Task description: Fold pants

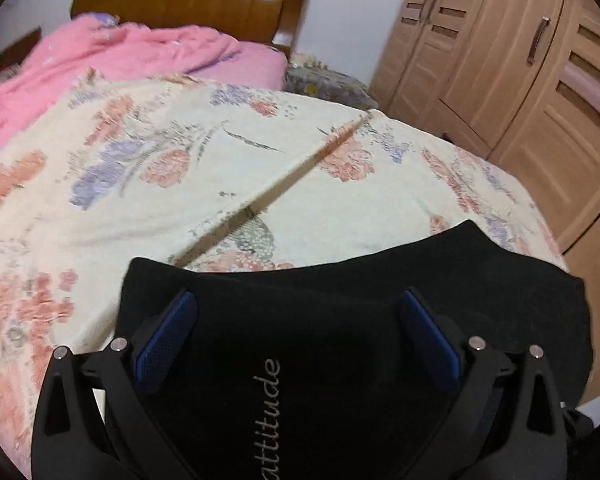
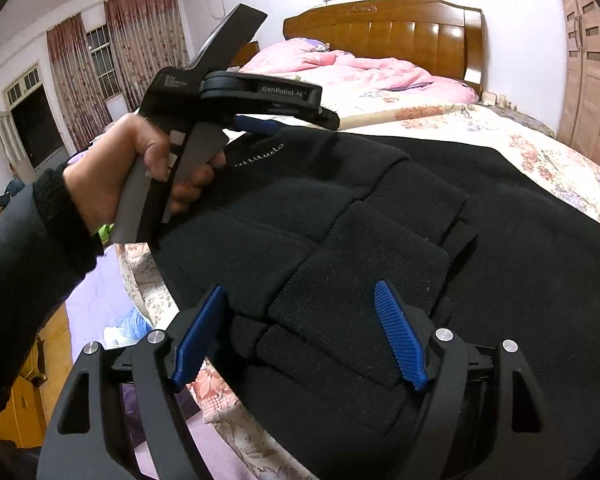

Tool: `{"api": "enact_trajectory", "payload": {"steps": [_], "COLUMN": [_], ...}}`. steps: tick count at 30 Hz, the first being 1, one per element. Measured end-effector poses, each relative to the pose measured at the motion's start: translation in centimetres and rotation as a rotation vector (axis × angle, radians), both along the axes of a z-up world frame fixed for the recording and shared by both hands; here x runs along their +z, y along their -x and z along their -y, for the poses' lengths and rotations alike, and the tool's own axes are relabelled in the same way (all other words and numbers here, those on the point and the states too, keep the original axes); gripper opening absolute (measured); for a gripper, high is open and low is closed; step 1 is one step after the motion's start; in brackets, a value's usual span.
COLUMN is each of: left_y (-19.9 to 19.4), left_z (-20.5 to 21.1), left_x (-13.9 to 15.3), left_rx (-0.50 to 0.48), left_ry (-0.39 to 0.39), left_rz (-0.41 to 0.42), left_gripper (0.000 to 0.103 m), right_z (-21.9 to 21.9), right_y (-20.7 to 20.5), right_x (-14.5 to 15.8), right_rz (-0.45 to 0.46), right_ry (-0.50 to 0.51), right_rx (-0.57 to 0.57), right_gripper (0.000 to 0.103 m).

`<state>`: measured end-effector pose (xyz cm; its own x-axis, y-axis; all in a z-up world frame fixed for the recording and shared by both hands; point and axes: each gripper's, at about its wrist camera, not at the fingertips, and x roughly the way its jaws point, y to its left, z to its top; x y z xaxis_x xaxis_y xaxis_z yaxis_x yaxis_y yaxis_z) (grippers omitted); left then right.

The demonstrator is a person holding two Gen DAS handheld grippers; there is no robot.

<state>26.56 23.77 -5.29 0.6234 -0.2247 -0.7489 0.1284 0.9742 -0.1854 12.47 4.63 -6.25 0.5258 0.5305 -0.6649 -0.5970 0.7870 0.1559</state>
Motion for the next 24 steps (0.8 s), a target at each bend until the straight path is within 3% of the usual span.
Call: {"api": "enact_trajectory", "payload": {"steps": [3, 5, 7, 9, 11, 14, 17, 20, 24], "left_y": [2.9, 5.9, 8.7, 10.1, 9.7, 9.4, 9.4, 11.1, 12.7], "left_z": [1.2, 2.1, 3.5, 4.7, 5.5, 4.1, 4.8, 6.4, 10.7], "left_x": [1.8, 3.2, 3.5, 2.0, -0.9, -2.2, -1.2, 0.8, 2.2], "left_rx": [0.070, 0.036, 0.021, 0.012, 0.010, 0.063, 0.102, 0.050, -0.053], "left_ry": [-0.115, -0.103, -0.114, -0.167, -0.240, -0.144, -0.222, -0.183, -0.255], "left_rz": [0.078, 0.175, 0.227, 0.200, 0.112, 0.093, 0.053, 0.133, 0.226], "left_gripper": [0.101, 0.101, 0.101, 0.101, 0.101, 0.102, 0.101, 0.101, 0.101], "right_z": [1.3, 3.4, 5.7, 8.1, 9.8, 11.8, 15.3, 21.1, 28.3], "right_y": [0.0, 0.3, 0.3, 0.1, -0.1, 1.0, 2.6, 4.9, 8.8], "right_x": [1.0, 1.7, 1.8, 0.9, -0.2, 0.0, 1.5, 2.5, 2.1], "right_rz": [-0.032, -0.033, -0.032, -0.065, -0.110, -0.103, -0.088, -0.079, -0.121], "right_ry": [-0.042, -0.083, -0.058, 0.005, 0.032, -0.006, -0.100, -0.218, -0.384], "right_rx": [-0.017, -0.069, -0.156, -0.243, -0.276, -0.256, -0.316, -0.433, -0.590], "right_gripper": [0.075, 0.080, 0.085, 0.087, 0.087, 0.087, 0.087, 0.088, 0.088]}}
